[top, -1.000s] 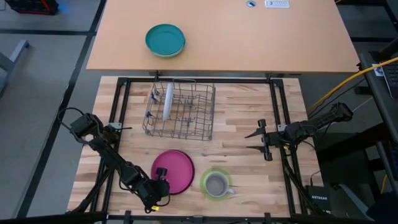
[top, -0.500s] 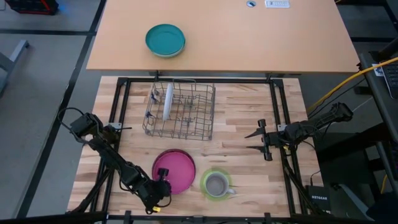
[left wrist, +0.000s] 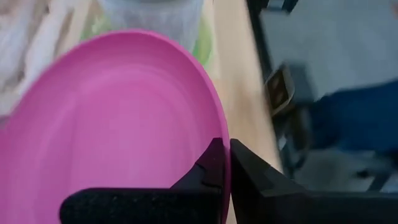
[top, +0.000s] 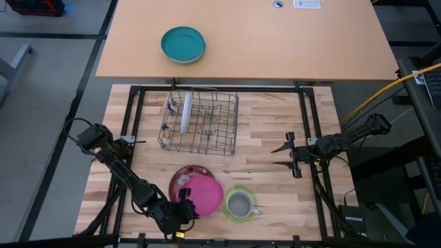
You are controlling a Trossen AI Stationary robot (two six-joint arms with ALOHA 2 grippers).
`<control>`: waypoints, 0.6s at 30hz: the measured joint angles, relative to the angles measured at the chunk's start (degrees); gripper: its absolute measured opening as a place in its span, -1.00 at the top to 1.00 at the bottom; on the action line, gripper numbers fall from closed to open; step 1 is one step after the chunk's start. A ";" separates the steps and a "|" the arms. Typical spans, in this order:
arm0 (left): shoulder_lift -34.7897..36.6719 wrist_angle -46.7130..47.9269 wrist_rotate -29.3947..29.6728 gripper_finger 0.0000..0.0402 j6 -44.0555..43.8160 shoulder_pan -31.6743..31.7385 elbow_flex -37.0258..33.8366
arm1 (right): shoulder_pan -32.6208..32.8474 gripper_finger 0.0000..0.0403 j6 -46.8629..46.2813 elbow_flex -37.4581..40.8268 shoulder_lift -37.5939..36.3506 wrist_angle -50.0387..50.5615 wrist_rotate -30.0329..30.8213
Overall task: Sort dishes
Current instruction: Put the pink plate in the dish rack
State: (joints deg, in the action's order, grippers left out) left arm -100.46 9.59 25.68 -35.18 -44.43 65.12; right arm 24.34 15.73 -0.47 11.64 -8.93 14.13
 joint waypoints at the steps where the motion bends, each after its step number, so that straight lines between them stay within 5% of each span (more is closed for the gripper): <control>1: 0.82 -0.05 0.04 1.00 -0.27 0.25 0.44 | 0.00 0.02 0.00 0.00 0.00 -0.03 0.00; 5: 4.94 -0.55 3.75 1.00 -1.57 1.05 1.23 | 0.00 0.02 0.02 0.00 0.00 -0.04 0.00; 18: 17.93 -10.74 29.20 1.00 -0.65 2.47 1.27 | 0.00 0.02 1.28 0.00 0.00 -0.20 1.55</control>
State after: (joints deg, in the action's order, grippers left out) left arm -82.53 -1.15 54.87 -35.83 -41.96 66.39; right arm 24.34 17.00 -0.47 11.64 -9.12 15.68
